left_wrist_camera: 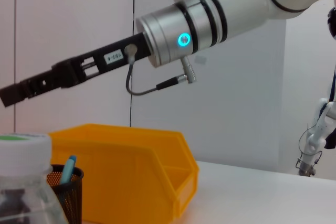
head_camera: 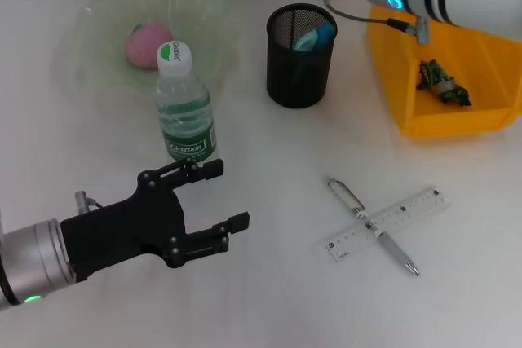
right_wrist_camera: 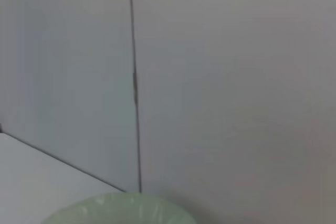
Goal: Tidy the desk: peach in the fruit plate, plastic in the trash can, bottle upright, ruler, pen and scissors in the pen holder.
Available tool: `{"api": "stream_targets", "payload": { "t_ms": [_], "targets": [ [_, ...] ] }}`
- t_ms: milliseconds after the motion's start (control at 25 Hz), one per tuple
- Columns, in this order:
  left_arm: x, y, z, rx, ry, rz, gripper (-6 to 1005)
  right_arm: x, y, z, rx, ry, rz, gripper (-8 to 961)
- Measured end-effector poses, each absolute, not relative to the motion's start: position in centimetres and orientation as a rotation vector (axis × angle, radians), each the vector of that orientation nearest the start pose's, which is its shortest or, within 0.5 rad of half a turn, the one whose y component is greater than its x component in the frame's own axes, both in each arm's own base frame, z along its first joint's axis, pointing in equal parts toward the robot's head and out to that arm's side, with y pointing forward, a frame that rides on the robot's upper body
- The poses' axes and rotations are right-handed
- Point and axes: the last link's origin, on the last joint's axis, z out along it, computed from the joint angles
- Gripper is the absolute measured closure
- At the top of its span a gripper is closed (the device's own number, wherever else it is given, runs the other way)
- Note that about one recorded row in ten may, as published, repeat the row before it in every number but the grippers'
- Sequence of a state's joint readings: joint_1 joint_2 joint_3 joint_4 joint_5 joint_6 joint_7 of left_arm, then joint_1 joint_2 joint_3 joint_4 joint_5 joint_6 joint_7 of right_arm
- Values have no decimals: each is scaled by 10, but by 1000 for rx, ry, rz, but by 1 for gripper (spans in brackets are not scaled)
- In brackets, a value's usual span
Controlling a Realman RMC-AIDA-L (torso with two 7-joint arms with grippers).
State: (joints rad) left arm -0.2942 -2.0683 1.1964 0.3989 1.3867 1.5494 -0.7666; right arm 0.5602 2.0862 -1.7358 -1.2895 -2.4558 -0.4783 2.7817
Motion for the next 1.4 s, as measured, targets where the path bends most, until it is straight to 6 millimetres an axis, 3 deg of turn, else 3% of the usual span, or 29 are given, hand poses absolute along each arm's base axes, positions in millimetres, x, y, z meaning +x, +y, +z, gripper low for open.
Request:
{"api": "stream_targets", "payload": {
  "t_ms": [160, 280, 360, 400, 480, 560, 640, 720, 760, 800, 880, 1160, 1400],
  "targets": [
    [-283, 242, -48, -2637, -262, -990, 232, 75, 383, -12, -2314, 594, 421, 549],
    [-282, 241, -46, -2640, -255, -1008, 232, 70, 370, 6, -2352, 603, 380, 481],
    [-281, 240, -43, -2630, -249, -1037, 232, 71, 355, 36, -2397, 647, 299, 435],
    [-281, 240, -43, -2630, -249, -1037, 232, 71, 355, 36, -2397, 647, 299, 413],
    [-280, 238, -40, -2621, -248, -1058, 232, 77, 347, 55, -2448, 662, 197, 345],
    [-280, 237, -39, -2613, -248, -1071, 232, 92, 339, 72, -2546, 624, -4, 254],
    [-280, 237, -38, -2609, -259, -1080, 232, 97, 337, 75, -2591, 593, -72, 164],
    [-280, 236, -38, -2613, -282, -1085, 232, 107, 330, 73, -2713, 499, -206, 152],
    [-281, 236, -38, -2618, -302, -1086, 232, 118, 320, 67, -2849, 349, -324, 147],
    [-281, 236, -38, -2618, -302, -1086, 232, 118, 320, 67, -2849, 349, -324, 141],
    [-281, 236, -38, -2621, -310, -1085, 232, 129, 308, 60, -2969, 157, -423, 137],
    [-285, 237, -29, -2718, -357, -1015, 232, 133, 294, 26, -3083, -221, -625, 142],
    [-286, 239, -29, -2765, -371, -967, 232, 135, 289, 9, -3158, -323, -711, 144]
  ]
}}
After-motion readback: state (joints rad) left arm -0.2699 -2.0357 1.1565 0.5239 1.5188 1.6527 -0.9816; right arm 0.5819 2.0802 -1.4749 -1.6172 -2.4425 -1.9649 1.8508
